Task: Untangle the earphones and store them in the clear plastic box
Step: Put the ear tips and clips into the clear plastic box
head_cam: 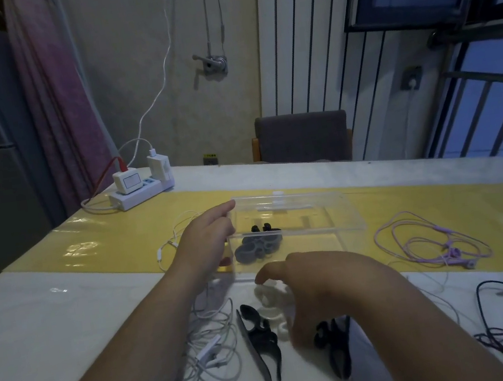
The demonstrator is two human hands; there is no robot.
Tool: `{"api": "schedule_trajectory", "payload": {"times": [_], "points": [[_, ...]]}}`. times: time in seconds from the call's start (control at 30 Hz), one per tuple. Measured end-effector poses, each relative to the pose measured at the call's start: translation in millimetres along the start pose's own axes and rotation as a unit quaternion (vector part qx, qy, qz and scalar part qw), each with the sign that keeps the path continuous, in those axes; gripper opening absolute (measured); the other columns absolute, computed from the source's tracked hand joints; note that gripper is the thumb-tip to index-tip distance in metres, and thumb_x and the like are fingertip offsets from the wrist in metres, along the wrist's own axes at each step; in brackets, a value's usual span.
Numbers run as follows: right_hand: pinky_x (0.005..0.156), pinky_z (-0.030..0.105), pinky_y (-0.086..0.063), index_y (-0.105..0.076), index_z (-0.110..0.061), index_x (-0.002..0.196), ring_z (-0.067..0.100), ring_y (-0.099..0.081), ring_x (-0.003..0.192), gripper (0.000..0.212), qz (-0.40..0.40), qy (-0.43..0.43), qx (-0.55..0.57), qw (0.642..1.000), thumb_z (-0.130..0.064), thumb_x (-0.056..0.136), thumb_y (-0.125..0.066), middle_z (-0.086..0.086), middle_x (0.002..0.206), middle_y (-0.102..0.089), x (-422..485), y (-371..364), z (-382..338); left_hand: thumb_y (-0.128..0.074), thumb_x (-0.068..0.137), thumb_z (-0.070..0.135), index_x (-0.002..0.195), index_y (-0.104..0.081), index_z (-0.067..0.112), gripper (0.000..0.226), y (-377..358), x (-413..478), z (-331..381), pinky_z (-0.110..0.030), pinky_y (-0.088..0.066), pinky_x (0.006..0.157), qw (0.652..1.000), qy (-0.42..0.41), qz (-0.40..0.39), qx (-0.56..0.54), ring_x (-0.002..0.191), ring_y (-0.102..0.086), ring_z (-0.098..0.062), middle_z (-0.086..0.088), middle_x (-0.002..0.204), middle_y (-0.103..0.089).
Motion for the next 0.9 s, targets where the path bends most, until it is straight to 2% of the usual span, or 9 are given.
{"api": "schedule_trajectory", "payload": {"times": [0.03,0.1,0.23,0.37,0.43,0.5,0.6,0.8,0.9], "points": [[0.074,0.03,-0.047,-0.039,-0.047,0.132,0.018,-0.055,0.1,0.072,0.008,0.003,-0.003,1.0,-0.039,0.071,-0.076,-0.008,0.107,-0.049,-0.1,-0.4,0.6,-0.043,0.089,0.01,0.126,-0.06,0.038,0.049,0.1,-0.2,-0.5,-0.048,-0.058,0.078,1.0,0.001,0.001,0.001,0.099,-0.057,-0.019,0.01,0.113,-0.055],[0.075,0.032,-0.051,-0.041,-0.05,0.126,0.017,-0.053,0.092,0.063,0.011,0.002,-0.001,1.0,-0.038,0.073,-0.074,-0.007,0.104,-0.048,0.8,-0.8,2.6,-0.043,0.088,0.011,0.125,-0.06,0.039,0.049,0.4,0.0,-0.8,-0.046,-0.058,0.076,1.0,0.001,0.002,0.003,0.1,-0.056,-0.019,0.006,0.118,-0.054],[0.074,0.033,-0.052,-0.04,-0.051,0.125,0.019,-0.055,0.09,0.065,-0.001,-0.01,-0.002,1.0,-0.037,0.072,-0.075,-0.006,0.11,-0.047,3.8,-4.0,3.6,-0.043,0.089,0.011,0.124,-0.06,0.039,0.048,-0.1,-1.0,-0.3,-0.045,-0.057,0.076,1.0,-0.003,0.0,0.005,0.101,-0.055,-0.018,0.002,0.122,-0.053],[0.072,0.024,-0.041,-0.049,-0.046,0.129,0.012,-0.05,0.087,0.062,-0.001,-0.01,0.04,0.999,-0.039,0.073,-0.076,-0.013,0.108,-0.054,3.2,-1.1,1.1,-0.043,0.089,0.01,0.121,-0.061,0.039,0.048,-0.2,-1.4,0.9,-0.044,-0.057,0.074,1.0,-0.002,0.004,0.004,0.101,-0.054,-0.019,0.0,0.124,-0.052],[0.071,0.026,-0.048,-0.049,-0.044,0.125,0.014,-0.053,0.088,0.06,-0.003,-0.01,0.045,0.999,-0.035,0.072,-0.076,-0.011,0.103,-0.051,2.7,-0.8,0.2,-0.043,0.089,0.009,0.121,-0.061,0.039,0.048,-0.3,-1.2,1.1,-0.044,-0.058,0.074,1.0,-0.001,0.005,0.005,0.1,-0.054,-0.019,-0.001,0.124,-0.052],[0.074,0.032,-0.053,-0.047,-0.043,0.119,0.018,-0.055,0.091,0.057,-0.003,-0.007,0.025,1.0,-0.036,0.071,-0.077,-0.007,0.107,-0.051,1.9,-1.1,-0.1,-0.043,0.088,0.009,0.121,-0.061,0.04,0.048,-0.6,-1.5,1.3,-0.044,-0.058,0.074,1.0,-0.001,0.004,0.005,0.1,-0.054,-0.019,-0.001,0.125,-0.052],[0.07,0.033,-0.051,-0.045,-0.043,0.118,0.018,-0.054,0.088,0.056,-0.01,0.007,0.033,0.999,-0.036,0.072,-0.075,-0.006,0.104,-0.05,-3.9,7.6,-1.1,-0.042,0.089,0.009,0.123,-0.06,0.039,0.049,-0.2,-2.2,1.9,-0.043,-0.057,0.073,1.0,-0.001,0.005,0.008,0.102,-0.054,-0.02,0.0,0.125,-0.052],[0.059,0.03,-0.048,-0.046,-0.047,0.114,0.007,-0.056,0.074,0.051,0.061,0.049,0.15,0.986,-0.03,0.073,-0.071,-0.019,0.094,-0.051,-18.5,32.8,0.8,-0.042,0.091,0.01,0.124,-0.06,0.038,0.047,0.4,-3.3,2.9,-0.038,-0.056,0.068,1.0,-0.004,0.001,0.004,0.102,-0.055,-0.018,0.0,0.125,-0.052],[0.059,0.038,-0.058,-0.056,-0.04,0.1,0.014,-0.064,0.068,0.036,0.115,0.046,0.216,0.969,-0.015,0.075,-0.064,-0.016,0.091,-0.057,-18.7,39.1,2.6,-0.043,0.09,0.011,0.122,-0.06,0.04,0.046,-0.4,-3.6,2.3,-0.037,-0.055,0.067,1.0,-0.005,-0.003,0.002,0.104,-0.054,-0.019,0.001,0.124,-0.052]]}}
Point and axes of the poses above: each hand's wrist, its own x-axis towards the middle knuckle, its own y-axis out of the back of the hand, z = x × y, the point moved 4 cm from there along x, towards the middle knuckle
